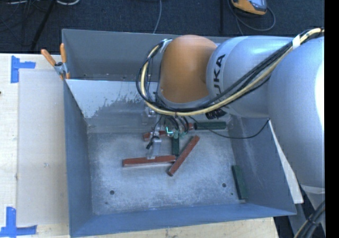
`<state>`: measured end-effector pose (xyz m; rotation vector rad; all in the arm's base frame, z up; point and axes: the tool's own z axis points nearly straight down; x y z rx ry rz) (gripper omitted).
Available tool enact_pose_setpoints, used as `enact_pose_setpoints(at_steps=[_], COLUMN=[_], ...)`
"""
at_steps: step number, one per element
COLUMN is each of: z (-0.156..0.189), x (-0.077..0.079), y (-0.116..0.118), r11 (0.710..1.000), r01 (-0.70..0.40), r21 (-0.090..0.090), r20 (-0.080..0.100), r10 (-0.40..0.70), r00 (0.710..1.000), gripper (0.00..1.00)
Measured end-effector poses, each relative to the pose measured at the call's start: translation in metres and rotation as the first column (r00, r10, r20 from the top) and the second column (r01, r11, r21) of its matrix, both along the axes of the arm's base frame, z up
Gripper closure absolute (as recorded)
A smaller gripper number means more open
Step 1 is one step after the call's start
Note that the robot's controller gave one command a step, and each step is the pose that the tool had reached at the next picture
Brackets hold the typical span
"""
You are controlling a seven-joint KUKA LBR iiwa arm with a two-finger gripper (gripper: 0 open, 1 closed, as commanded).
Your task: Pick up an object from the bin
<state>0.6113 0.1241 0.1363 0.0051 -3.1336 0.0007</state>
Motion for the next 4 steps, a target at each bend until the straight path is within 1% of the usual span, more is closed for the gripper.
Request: enact_pose_setpoints(at_steps=[1, 2, 3, 4], z=[-0.07, -0.035, -0.037, -0.062], x=[-0.025, -0.027, -0.035, -0.04], y=[-0.012, -0.015, -0.036, -0.037], r11=[0.998, 0.993, 0.991, 0.99], r01=[0.065, 0.12, 0.137, 0.139], r21=[0.001, 0.001, -0.001, 0.007], r20=[0.007, 0.01, 0.006, 0.026], r10=[-0.065, -0.12, -0.137, -0.139], r00=[0.998, 0.993, 0.991, 0.99], gripper=[0.0, 0.0, 0.0, 0.0])
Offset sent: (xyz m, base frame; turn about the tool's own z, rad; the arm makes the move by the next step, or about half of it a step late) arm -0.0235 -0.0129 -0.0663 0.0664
